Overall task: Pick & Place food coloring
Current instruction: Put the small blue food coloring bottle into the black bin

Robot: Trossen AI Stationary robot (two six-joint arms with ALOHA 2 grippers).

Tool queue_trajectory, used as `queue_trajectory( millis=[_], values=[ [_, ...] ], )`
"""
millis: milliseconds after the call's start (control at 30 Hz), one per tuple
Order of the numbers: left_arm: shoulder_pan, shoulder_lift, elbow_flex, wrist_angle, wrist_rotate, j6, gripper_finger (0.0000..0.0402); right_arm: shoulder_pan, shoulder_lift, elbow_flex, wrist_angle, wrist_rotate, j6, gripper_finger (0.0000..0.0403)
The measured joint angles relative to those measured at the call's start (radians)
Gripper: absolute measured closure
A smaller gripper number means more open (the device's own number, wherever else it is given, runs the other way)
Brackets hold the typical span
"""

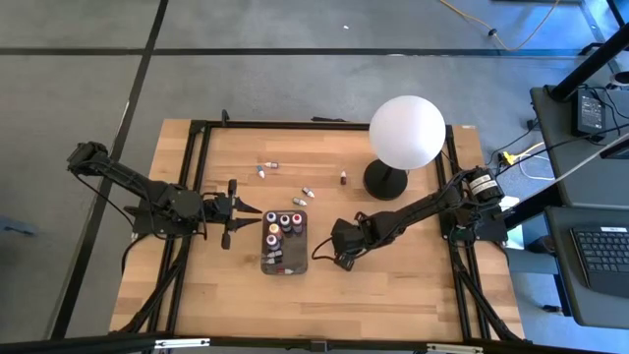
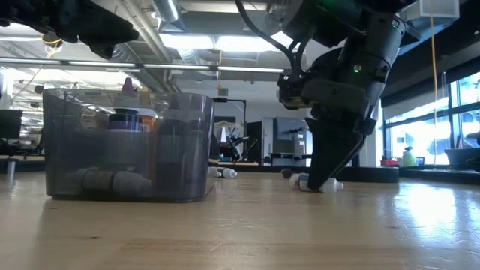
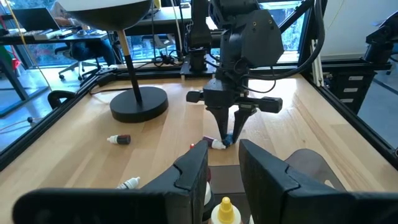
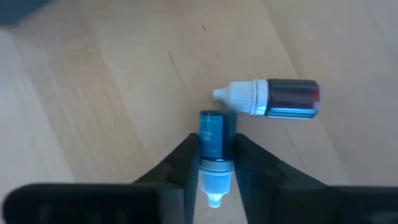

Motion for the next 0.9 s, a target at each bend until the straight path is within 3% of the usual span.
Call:
queue_trajectory(
  millis=[100,267,500,633,900],
  values=[
    [0.000,0.000,0.000,0.000,0.000,0.000,0.0313,0.000,0.000,0.000,0.006,-0.006,-0.028,0.0328],
    [0.000,0.000,0.000,0.000,0.000,0.000,0.0313,0.001,0.000,0.027,-0.029,-0.058,-0.056,0.0328],
    [0.000,0.000,0.000,0.000,0.000,0.000,0.0313,0.001,0.000,0.170,-0.083,-0.078,-0.194,0.0314],
    [0.000,0.000,0.000,0.000,0.000,0.000,0.0313,0.001,0.000,0.227,-0.005,-0.028,-0.314,0.0324],
    [0.000,0.000,0.000,0.000,0.000,0.000,0.0313,0.001,0.012,0.239,0.300,-0.024,-0.469,0.0317]
  ],
)
